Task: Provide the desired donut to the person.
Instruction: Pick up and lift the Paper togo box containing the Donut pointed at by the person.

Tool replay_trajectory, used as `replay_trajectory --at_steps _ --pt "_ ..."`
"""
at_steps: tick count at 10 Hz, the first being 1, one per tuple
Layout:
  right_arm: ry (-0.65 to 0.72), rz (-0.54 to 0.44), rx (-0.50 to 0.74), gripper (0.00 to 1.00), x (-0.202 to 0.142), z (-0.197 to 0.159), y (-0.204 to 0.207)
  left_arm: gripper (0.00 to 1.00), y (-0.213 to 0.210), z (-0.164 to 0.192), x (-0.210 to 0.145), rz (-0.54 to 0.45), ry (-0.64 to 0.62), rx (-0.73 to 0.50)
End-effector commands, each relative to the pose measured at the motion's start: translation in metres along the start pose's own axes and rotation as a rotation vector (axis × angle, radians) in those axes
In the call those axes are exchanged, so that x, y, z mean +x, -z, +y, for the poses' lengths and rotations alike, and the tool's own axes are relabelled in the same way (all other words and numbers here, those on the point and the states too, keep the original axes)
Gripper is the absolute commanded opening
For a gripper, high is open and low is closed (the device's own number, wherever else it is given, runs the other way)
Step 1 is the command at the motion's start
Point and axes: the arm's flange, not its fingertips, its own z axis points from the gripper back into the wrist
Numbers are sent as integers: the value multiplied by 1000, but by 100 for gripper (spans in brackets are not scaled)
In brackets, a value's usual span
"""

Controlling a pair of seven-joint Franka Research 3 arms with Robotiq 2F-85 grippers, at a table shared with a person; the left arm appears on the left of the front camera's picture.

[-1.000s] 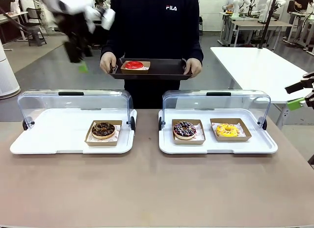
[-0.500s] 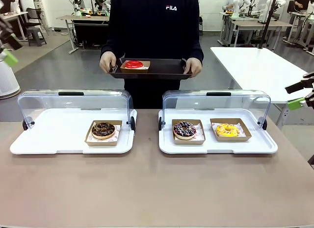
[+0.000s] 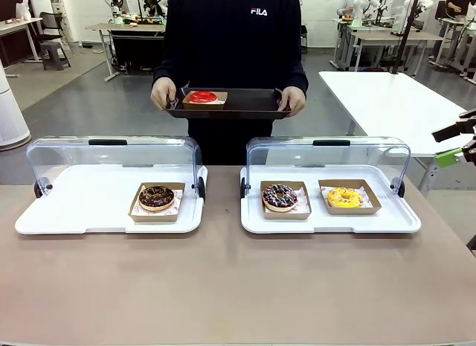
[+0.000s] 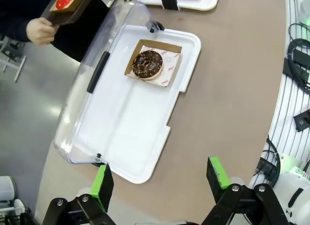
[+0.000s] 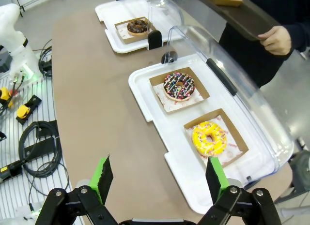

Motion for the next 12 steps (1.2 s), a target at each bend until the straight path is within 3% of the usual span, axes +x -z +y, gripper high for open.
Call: replay_trajectory --at_steps 1,6,8,10,12 --pt "-13 -27 5 100 1 -2 2 100 6 15 -18 1 1 -27" --pt "-13 -27 5 100 1 -2 2 100 12 21 -75 -206 41 -6" --pt "-13 -27 5 100 1 -2 2 100 18 27 -88 -232 38 -35" --pt "-13 -27 5 100 1 -2 2 100 21 32 -99 -344 98 -17" --pt "-13 -27 5 100 1 -2 2 100 30 31 -110 -411 82 9"
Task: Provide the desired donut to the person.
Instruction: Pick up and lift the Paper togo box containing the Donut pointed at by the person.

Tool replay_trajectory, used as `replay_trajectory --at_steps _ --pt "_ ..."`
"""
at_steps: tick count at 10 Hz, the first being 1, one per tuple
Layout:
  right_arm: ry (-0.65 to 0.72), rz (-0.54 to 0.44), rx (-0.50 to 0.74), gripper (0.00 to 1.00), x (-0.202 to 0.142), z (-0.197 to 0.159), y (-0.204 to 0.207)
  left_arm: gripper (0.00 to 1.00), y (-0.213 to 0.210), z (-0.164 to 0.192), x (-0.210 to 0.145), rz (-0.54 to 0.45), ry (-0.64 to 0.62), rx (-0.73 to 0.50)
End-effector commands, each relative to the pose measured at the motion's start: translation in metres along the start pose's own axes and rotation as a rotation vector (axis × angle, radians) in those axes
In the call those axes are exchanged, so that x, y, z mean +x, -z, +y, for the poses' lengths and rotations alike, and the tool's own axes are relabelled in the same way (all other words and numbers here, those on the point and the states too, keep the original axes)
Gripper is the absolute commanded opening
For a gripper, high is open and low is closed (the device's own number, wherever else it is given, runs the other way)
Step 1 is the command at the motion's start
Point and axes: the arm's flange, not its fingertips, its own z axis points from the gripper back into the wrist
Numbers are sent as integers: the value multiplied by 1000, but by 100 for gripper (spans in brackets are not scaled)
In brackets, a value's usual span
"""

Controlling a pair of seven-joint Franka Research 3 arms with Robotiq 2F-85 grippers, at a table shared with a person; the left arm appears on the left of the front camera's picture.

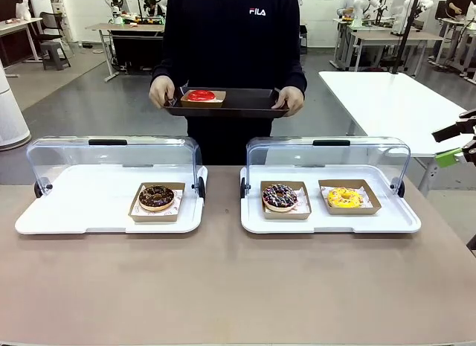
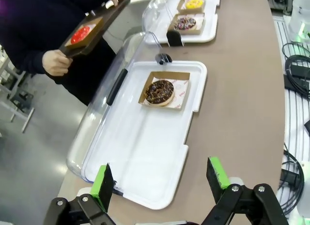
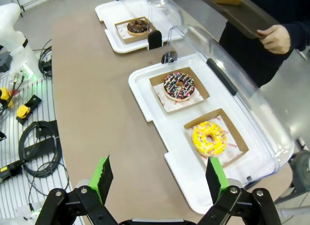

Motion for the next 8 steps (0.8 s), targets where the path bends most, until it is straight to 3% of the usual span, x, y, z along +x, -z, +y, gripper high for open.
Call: replay_trajectory --at_steps 1,8 --pt "-12 -27 4 100 0 -2 1 100 19 -13 -16 -77 6 25" --pt "-12 -27 4 100 0 -2 1 100 21 -15 -18 -122 20 48"
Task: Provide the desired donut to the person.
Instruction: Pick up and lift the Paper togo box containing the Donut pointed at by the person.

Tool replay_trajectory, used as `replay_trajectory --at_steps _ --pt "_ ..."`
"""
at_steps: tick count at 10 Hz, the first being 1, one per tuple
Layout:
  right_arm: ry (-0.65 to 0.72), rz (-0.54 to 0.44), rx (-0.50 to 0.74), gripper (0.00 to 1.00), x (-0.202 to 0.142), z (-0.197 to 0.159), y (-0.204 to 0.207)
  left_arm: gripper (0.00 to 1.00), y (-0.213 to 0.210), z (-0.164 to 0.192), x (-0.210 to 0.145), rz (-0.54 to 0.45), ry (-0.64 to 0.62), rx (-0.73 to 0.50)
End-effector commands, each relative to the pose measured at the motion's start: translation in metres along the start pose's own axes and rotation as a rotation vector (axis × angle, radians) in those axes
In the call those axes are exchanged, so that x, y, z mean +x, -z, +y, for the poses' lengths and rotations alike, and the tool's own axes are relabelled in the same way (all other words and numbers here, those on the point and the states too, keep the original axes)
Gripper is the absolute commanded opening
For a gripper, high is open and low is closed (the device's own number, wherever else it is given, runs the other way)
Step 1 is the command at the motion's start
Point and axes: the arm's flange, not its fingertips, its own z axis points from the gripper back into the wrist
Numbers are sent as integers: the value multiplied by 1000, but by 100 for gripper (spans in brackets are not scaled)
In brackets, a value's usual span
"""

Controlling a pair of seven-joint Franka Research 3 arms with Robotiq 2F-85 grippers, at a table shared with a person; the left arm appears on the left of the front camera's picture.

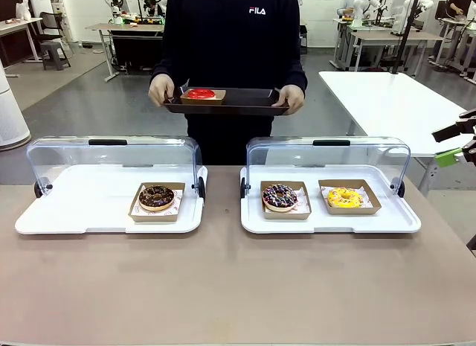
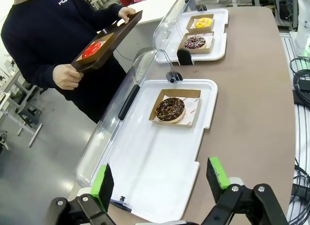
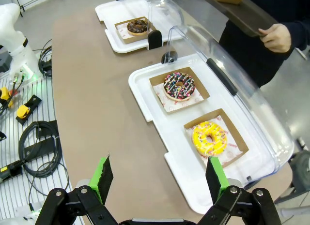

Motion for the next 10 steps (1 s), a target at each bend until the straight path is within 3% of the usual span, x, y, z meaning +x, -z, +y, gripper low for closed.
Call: replay_trajectory --at_steps 1,2,3,4,10 --pt "-12 -27 4 100 0 -2 1 100 10 -22 -6 -12 10 9" --pt "-12 -27 4 100 0 -2 1 100 11 -20 -3 19 -42 -4" --pt "-12 -27 4 100 0 -2 1 100 13 -15 12 101 -139 -106" --pt "-12 -27 4 100 0 -2 1 100 2 0 -1 6 -14 0" --pt "-12 -27 4 100 0 -2 1 100 2 0 -1 6 -14 0"
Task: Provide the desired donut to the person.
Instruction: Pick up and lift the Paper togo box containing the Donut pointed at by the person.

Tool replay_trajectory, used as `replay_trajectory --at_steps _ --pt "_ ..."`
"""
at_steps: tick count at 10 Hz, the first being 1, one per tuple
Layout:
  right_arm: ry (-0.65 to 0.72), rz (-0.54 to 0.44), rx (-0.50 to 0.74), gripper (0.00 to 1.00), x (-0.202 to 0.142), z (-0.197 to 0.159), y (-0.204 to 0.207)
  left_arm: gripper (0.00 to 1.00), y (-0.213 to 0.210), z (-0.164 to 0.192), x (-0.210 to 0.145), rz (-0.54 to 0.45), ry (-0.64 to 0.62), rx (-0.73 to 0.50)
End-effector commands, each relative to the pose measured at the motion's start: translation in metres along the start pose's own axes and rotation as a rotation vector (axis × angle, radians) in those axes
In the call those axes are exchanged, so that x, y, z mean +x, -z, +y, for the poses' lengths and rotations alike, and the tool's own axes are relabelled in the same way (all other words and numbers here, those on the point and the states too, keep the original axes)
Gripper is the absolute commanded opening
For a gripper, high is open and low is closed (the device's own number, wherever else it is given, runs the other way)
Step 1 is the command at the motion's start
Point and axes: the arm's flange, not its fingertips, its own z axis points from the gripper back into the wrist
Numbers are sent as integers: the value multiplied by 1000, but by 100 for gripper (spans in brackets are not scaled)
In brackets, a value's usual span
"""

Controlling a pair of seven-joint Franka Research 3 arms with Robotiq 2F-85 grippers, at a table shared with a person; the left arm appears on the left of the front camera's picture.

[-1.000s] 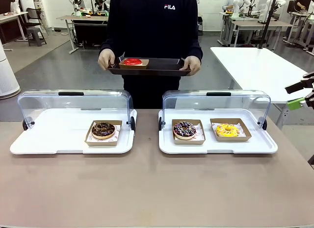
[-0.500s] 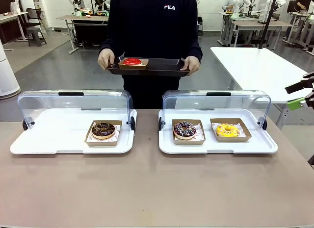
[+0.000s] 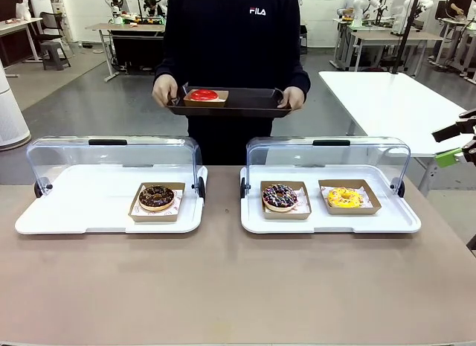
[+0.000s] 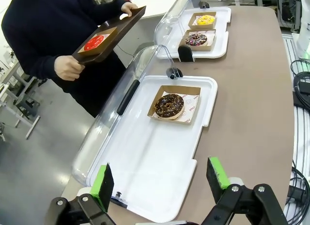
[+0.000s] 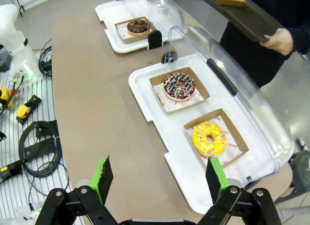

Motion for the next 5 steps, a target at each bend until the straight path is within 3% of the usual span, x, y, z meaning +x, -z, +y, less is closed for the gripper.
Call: replay_trajectory --at_steps 1,5 --pt "-12 -28 4 100 0 -2 1 100 1 1 -3 -20 21 0" --pt "-12 -28 4 100 0 -2 1 100 1 1 -3 -20 21 0"
